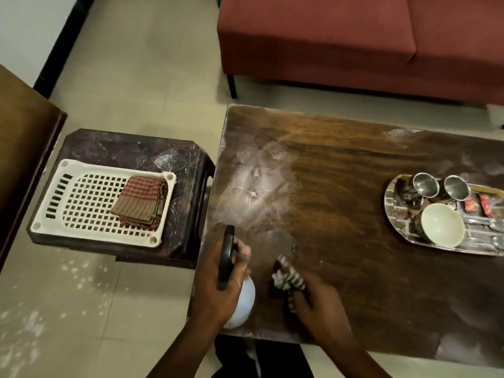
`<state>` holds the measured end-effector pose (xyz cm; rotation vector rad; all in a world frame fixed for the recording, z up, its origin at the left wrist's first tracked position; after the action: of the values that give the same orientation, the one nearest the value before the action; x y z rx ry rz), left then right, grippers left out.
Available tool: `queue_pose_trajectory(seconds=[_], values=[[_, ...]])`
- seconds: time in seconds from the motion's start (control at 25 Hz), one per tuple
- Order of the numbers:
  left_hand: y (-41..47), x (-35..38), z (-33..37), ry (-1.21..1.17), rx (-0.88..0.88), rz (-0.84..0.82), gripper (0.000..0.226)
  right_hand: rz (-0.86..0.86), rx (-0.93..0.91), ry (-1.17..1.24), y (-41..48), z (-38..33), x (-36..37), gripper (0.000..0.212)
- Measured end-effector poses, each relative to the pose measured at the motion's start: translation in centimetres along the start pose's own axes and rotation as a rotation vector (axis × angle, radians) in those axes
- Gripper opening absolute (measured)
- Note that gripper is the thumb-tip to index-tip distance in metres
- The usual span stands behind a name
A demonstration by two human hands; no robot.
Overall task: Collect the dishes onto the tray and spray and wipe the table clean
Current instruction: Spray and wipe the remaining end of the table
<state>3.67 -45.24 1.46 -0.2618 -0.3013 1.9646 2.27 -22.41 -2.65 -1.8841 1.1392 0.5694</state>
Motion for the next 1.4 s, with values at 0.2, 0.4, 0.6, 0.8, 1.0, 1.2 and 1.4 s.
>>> queue_pose_trajectory(seconds=[0.2, 0.4, 0.6, 0.8, 1.0, 1.2, 1.4], values=[[6.1, 4.2, 3.5, 0.149, -0.055, -0.028, 0.034, 0.319, 0.056, 0.098, 9.5, -0.6, -7.1, 0.05], [13.2, 9.1, 5.9, 0.18, -0.142, 0.019, 0.037, 0.389, 0.005, -0.14, 19.6, 1.9, -9.1, 0.069], [17.3, 10.7, 5.5, 0.219, -0.226, 0.017, 0.047, 0.279, -0.145, -0.441, 22.5, 2.3, -6.3, 0.068], [18.4, 11.0, 4.9, 0.197, -0.259, -0.135, 0.046, 0.21, -0.222, -0.484, 26.9, 3.0, -9.5, 0.072], [19.3, 11.2, 5.0, 0.173, -0.163, -0.137, 0.045, 0.38, -0.011, -0.23, 34.9, 0.4, -11.4, 0.056], [20.7, 10.5, 5.2, 0.134, -0.091, -0.08, 0.033, -0.056, -0.613, -0.549, 33.1, -2.6, -9.0, 0.065], [22.0, 9.1, 5.9, 0.122, -0.104, -0.024, 0.048, 0.156, -0.273, -0.494, 36.4, 0.1, -13.6, 0.062]])
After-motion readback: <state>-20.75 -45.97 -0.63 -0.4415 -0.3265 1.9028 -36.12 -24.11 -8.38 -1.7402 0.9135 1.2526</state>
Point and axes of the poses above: each hand's wrist, its own y-axis towards the middle knuckle, its own x-axis out of the palm, z = x × y, the point moved 1 cm from there along y, towards the middle knuckle, and after that the axes turned 10 degrees about -y, right-handed, at the moved point
